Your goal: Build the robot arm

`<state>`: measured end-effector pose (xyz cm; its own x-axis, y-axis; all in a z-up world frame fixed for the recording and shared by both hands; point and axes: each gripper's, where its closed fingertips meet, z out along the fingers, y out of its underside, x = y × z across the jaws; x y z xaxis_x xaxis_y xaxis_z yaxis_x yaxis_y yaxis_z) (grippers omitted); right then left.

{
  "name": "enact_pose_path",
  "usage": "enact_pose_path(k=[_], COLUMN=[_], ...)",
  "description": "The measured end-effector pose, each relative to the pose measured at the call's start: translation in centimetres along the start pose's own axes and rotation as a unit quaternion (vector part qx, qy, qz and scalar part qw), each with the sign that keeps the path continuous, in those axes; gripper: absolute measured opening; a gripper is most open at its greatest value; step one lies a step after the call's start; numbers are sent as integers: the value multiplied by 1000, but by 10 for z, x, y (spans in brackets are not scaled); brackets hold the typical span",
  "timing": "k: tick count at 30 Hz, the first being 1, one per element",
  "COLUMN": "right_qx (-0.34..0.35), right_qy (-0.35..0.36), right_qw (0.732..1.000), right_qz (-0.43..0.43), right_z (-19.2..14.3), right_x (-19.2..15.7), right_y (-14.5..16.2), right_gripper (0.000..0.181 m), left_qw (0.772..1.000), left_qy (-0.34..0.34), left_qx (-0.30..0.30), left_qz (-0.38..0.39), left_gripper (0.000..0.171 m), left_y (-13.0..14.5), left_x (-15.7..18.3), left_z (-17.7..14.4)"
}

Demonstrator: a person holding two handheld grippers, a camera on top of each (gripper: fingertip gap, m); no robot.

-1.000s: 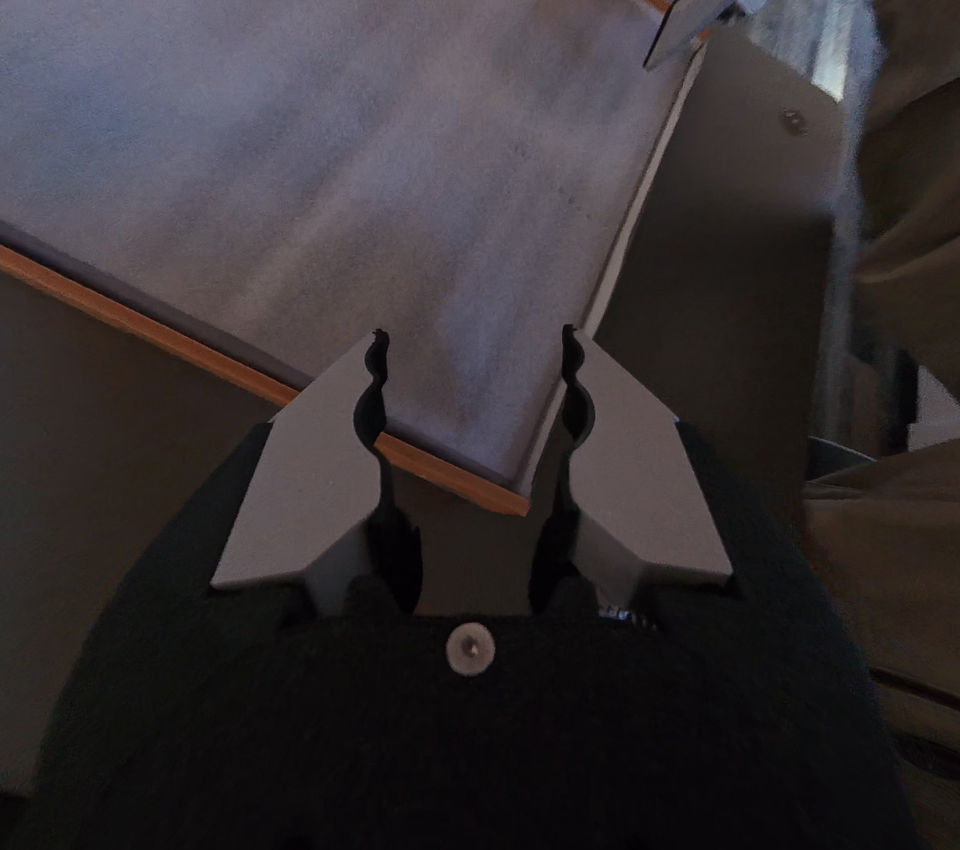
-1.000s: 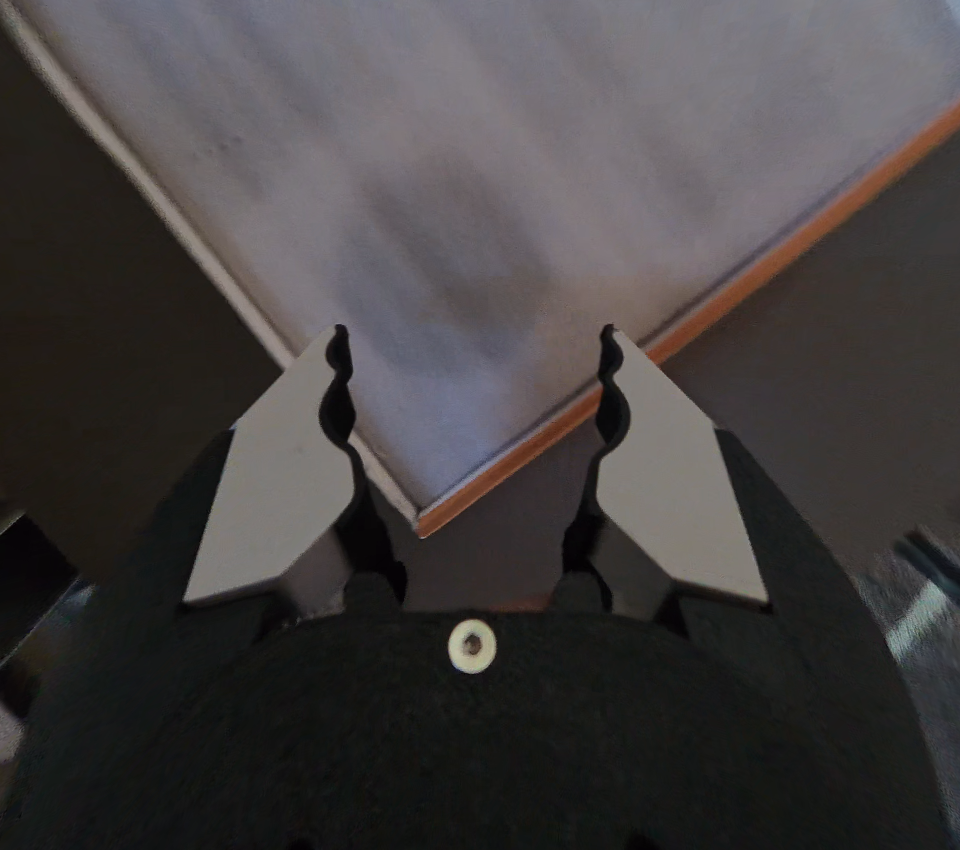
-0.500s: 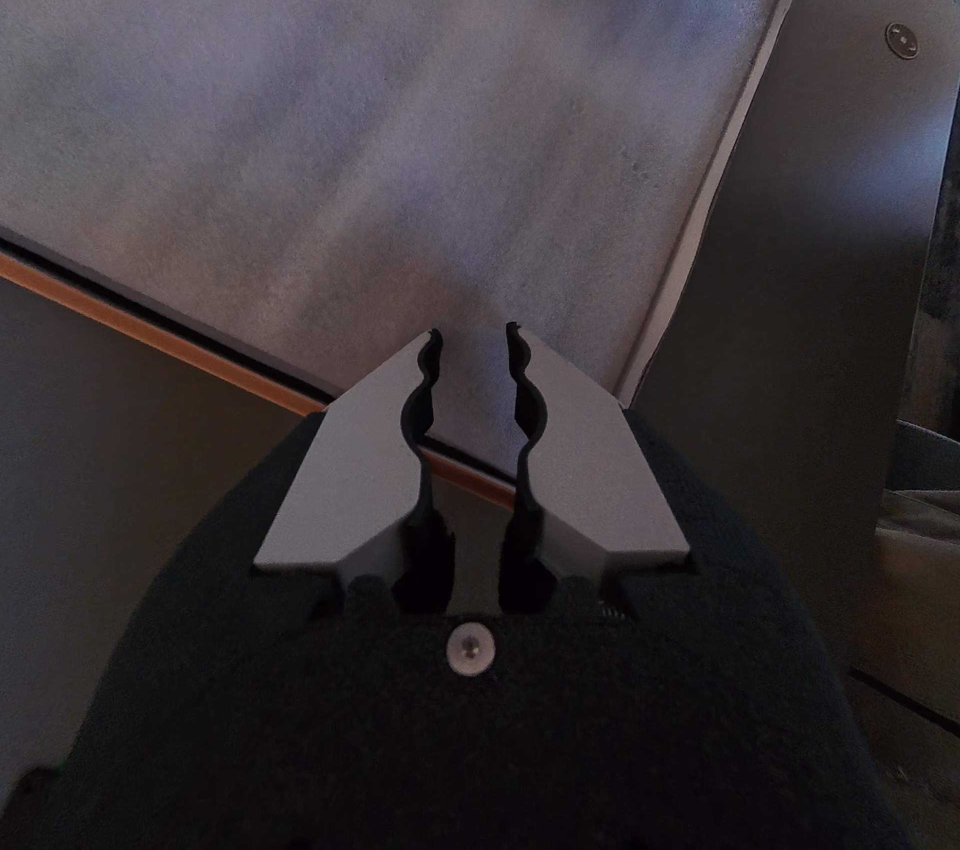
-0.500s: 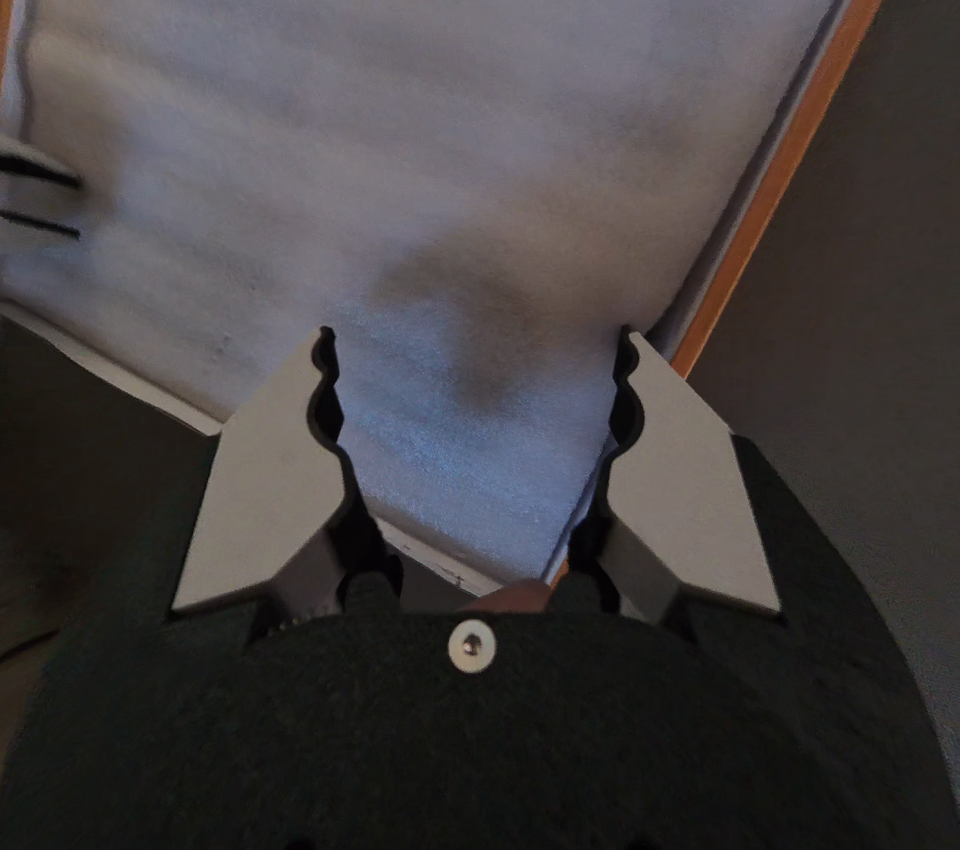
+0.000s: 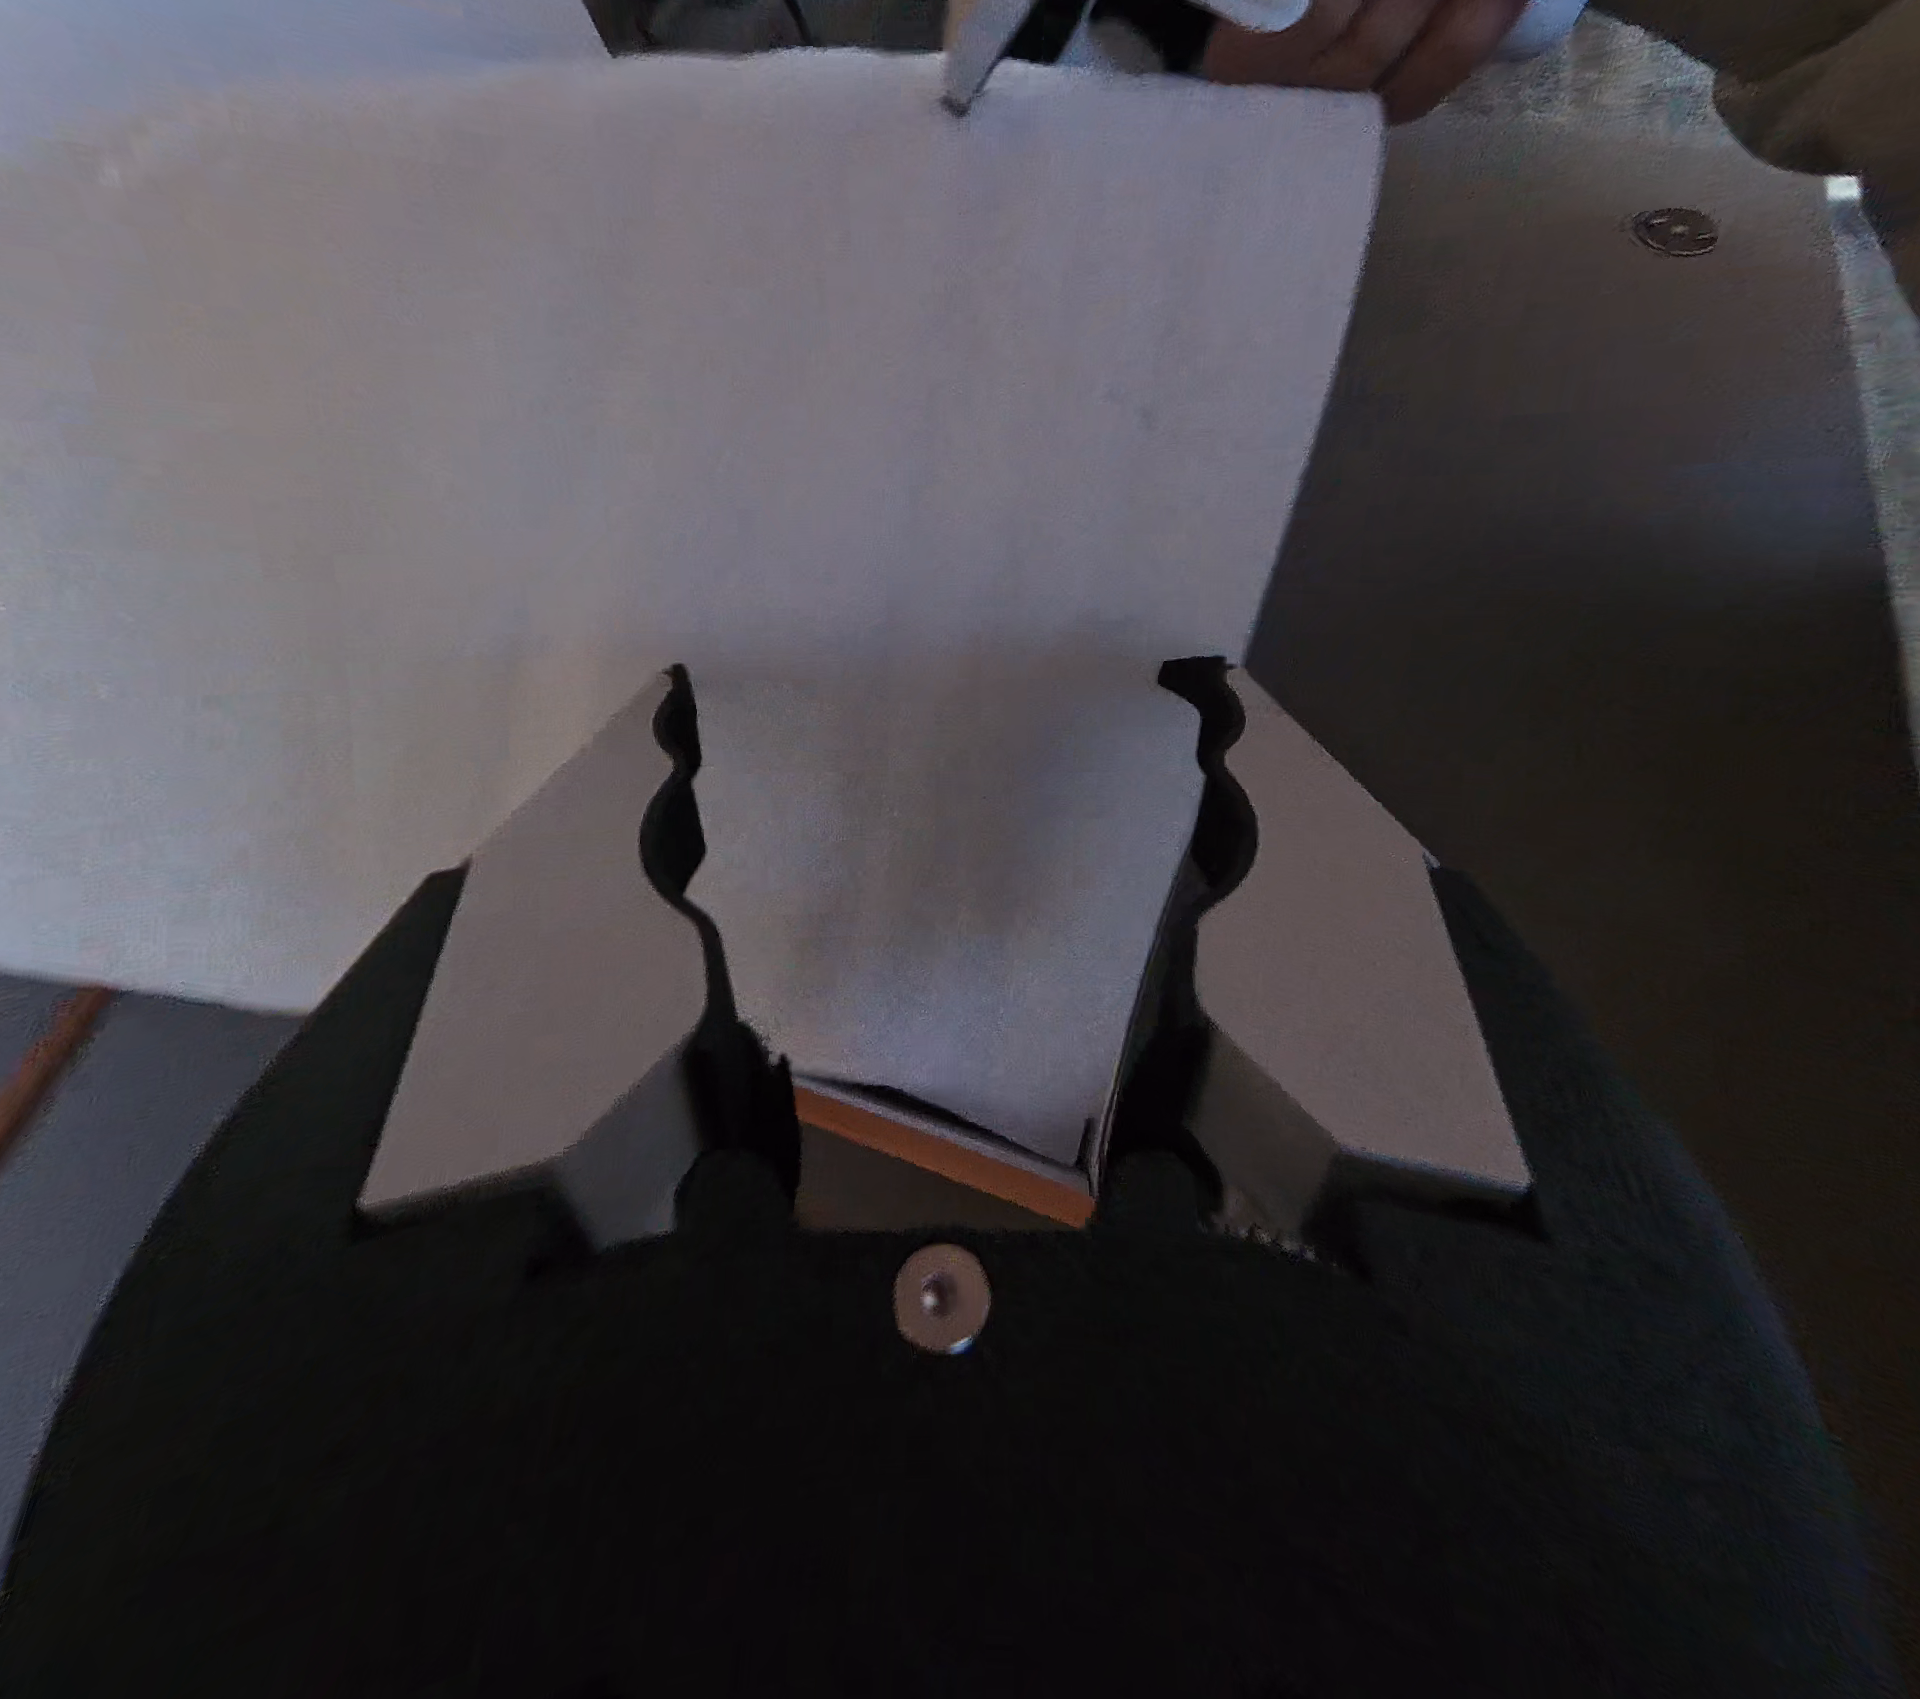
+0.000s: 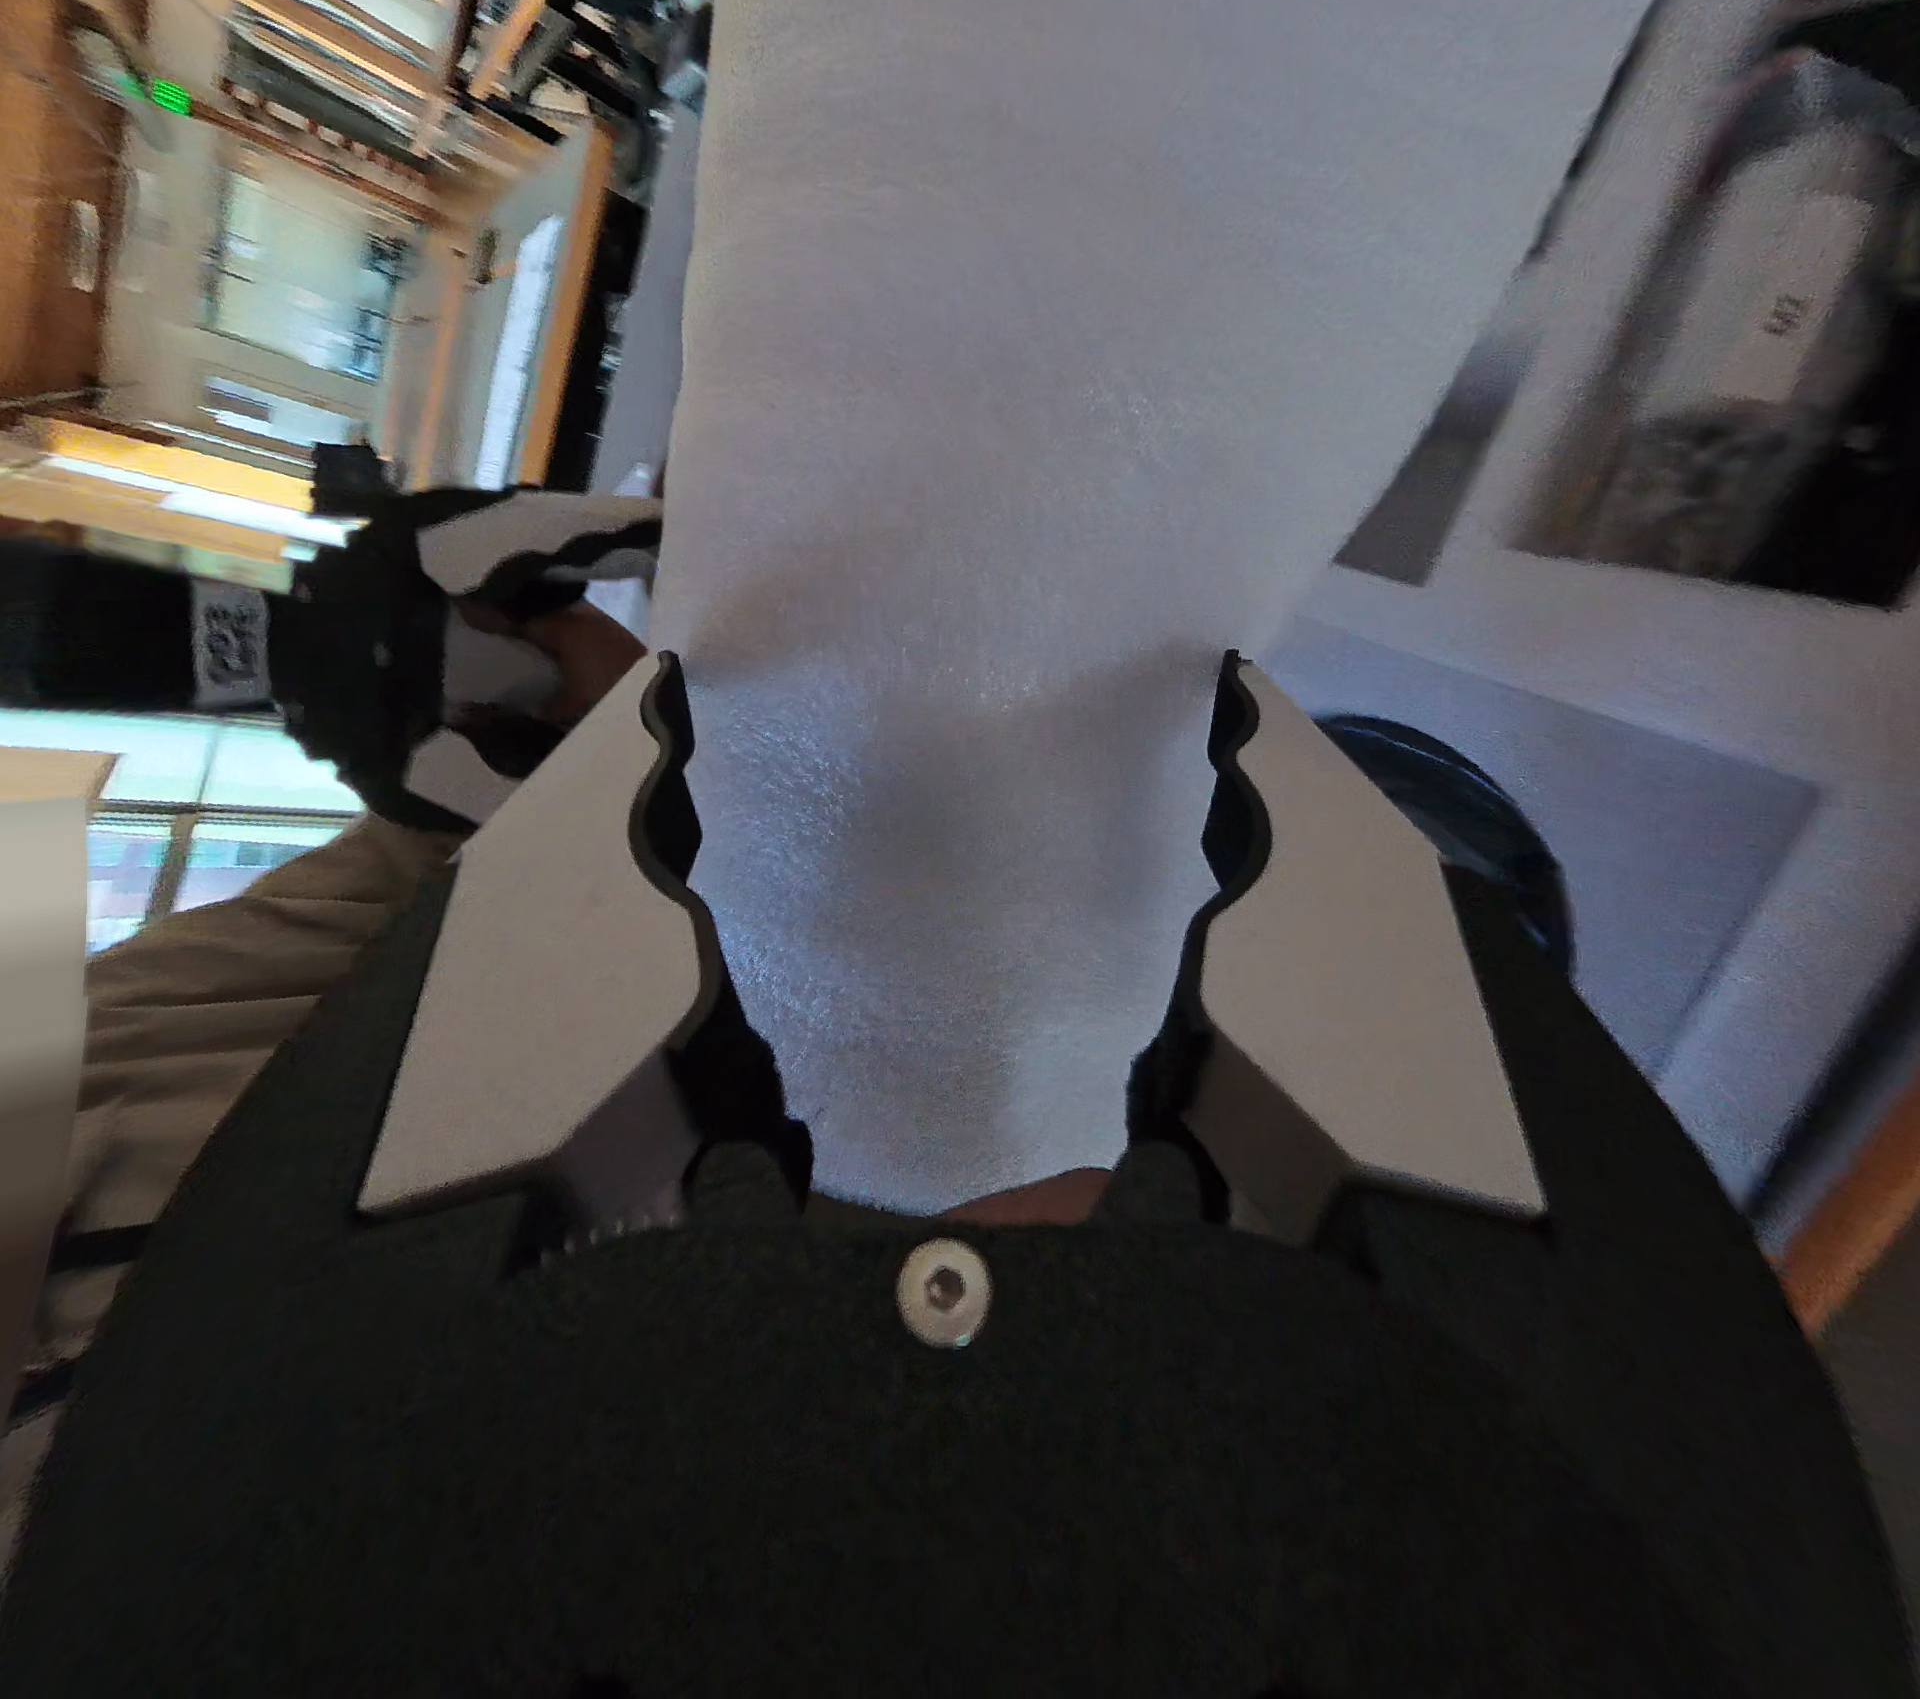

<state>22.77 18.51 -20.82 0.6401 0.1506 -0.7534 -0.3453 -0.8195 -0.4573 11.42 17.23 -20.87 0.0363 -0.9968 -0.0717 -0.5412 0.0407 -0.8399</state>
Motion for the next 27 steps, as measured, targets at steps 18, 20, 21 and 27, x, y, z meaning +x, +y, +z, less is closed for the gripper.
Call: enact_pose_path(k=[18,20,21,27], right_qx=[-27,-35,-26,83], right_qy=[-94,-87,-69,-51], right_qw=[990,987,986,976], right_qz=[-102,-132,-147,-194], right_z=[39,39,37,11], right_x=[-92,-91,-86,-89], right_y=[75,101,107,127], right_gripper=[85,81,80,69], left_qw=[987,982,975,920], left_qy=[-160,-186,-213,-359], left_qx=[24,-10,-27,-98], left_qz=[9,43,66,120], left_gripper=[39,19,14,4], left_y=[52,78,89,141], left_x=[-37,-42,-47,-103], left_z=[-130,-138,-144,-215])
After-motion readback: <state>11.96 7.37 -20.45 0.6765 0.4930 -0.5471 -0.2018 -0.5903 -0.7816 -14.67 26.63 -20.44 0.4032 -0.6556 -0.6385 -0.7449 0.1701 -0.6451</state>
